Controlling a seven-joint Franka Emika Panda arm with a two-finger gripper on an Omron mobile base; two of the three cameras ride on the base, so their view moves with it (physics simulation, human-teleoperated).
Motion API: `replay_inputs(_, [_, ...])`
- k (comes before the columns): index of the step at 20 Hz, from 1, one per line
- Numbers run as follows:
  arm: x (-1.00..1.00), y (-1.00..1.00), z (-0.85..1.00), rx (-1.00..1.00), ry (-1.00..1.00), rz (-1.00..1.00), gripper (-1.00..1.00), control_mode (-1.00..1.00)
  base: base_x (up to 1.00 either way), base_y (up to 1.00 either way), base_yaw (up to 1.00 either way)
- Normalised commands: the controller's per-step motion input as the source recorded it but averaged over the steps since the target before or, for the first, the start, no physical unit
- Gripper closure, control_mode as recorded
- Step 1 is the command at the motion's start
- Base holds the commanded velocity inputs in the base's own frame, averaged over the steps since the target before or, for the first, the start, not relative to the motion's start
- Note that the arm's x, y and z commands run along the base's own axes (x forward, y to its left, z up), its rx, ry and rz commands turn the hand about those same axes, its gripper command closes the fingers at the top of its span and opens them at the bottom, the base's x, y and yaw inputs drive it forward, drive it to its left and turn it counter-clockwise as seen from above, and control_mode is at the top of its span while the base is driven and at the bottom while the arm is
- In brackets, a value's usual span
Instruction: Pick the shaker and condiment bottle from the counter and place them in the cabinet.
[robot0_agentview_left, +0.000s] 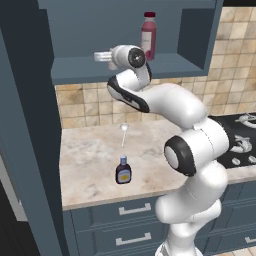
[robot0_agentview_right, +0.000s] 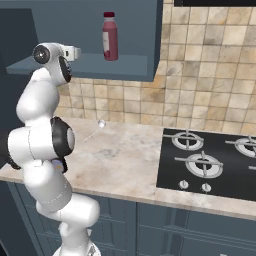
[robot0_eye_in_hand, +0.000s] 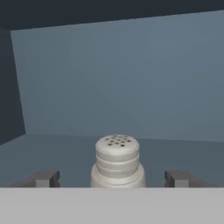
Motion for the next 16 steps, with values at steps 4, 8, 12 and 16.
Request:
replay_inputs(4, [-0.51, -0.07, 0.10, -0.06, 0.00, -0.01, -1.00, -1.00, 0.00, 0.00, 0.00])
replay_inputs(8, [-0.85, -0.32, -0.19, -0.05, 0.00, 0.00, -1.00, -1.00, 0.00, 0.00, 0.00])
replay_inputs(12, [-0.98, -0.41, -0.25, -0.06, 0.00, 0.00, -1.00, -1.00, 0.00, 0.00, 0.00])
replay_inputs(16, [-1.00, -0.46, -0.25, -0.07, 0.00, 0.00, -1.00, -1.00, 0.00, 0.00, 0.00])
